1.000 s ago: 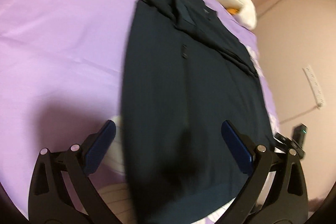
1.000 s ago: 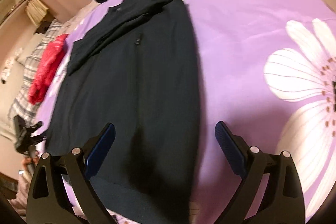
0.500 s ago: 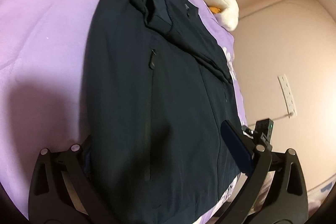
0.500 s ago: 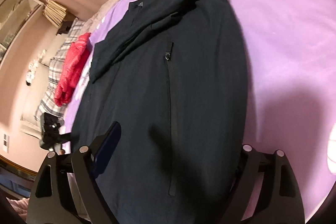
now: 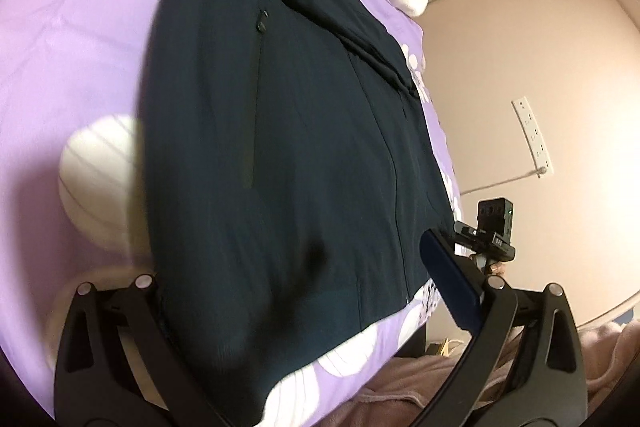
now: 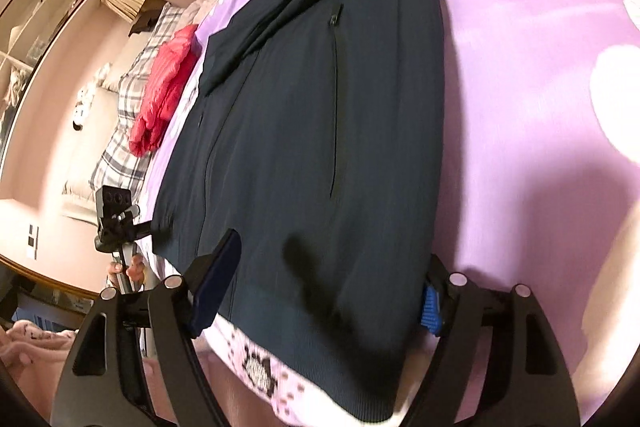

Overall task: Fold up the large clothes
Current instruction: 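Grasp the navy jacket hem with the left tool while the right tool grasps it too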

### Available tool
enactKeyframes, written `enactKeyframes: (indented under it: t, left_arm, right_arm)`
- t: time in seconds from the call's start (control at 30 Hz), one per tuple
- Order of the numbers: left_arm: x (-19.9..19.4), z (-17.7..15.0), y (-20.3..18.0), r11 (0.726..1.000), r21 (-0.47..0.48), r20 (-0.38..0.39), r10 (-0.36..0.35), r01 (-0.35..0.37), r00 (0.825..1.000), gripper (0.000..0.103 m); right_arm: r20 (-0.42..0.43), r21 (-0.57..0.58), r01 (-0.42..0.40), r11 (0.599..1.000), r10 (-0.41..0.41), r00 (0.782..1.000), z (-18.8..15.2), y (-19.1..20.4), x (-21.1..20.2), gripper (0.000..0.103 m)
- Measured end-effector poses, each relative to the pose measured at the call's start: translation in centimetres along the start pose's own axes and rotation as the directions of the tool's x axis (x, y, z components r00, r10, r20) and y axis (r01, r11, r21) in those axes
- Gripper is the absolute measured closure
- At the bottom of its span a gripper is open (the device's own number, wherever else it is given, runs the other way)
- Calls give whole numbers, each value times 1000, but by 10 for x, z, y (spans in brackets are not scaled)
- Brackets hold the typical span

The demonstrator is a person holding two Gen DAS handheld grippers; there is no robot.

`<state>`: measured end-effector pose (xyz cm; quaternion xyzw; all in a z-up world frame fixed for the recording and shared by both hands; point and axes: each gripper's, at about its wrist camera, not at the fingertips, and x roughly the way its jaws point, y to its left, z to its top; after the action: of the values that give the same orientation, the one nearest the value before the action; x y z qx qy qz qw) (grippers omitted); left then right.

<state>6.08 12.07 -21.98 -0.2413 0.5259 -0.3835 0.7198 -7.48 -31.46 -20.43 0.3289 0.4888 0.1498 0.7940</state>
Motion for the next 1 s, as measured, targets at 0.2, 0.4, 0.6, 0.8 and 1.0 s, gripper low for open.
enactKeyframes:
  t: [0.2, 0.4, 0.6, 0.8, 1.0]
  left_arm:
    - [10, 4, -3, 1000, -2, 26, 23, -23, 999, 3]
    - [22, 17, -6, 998, -3, 34, 69, -69, 997, 22]
    - [17, 15, 4, 992, -43, 19, 121, -120, 992, 61]
    - [1, 9, 11, 983, -75, 40, 173, -170, 984, 88]
    - [-3, 13, -12, 973, -27, 84, 230, -229, 970, 91]
  right_arm:
    - [21, -6, 31, 1000, -31, 999, -7, 7, 6, 24]
    - [41, -41, 85, 996, -83, 996, -3, 18, 17, 55]
    - [63, -61, 124, 990, -120, 991, -2, 23, 20, 82]
    - [106, -81, 104, 991, -96, 990, -4, 28, 9, 89]
    - [153, -133, 89, 987, -69, 986, 1, 51, 4, 90]
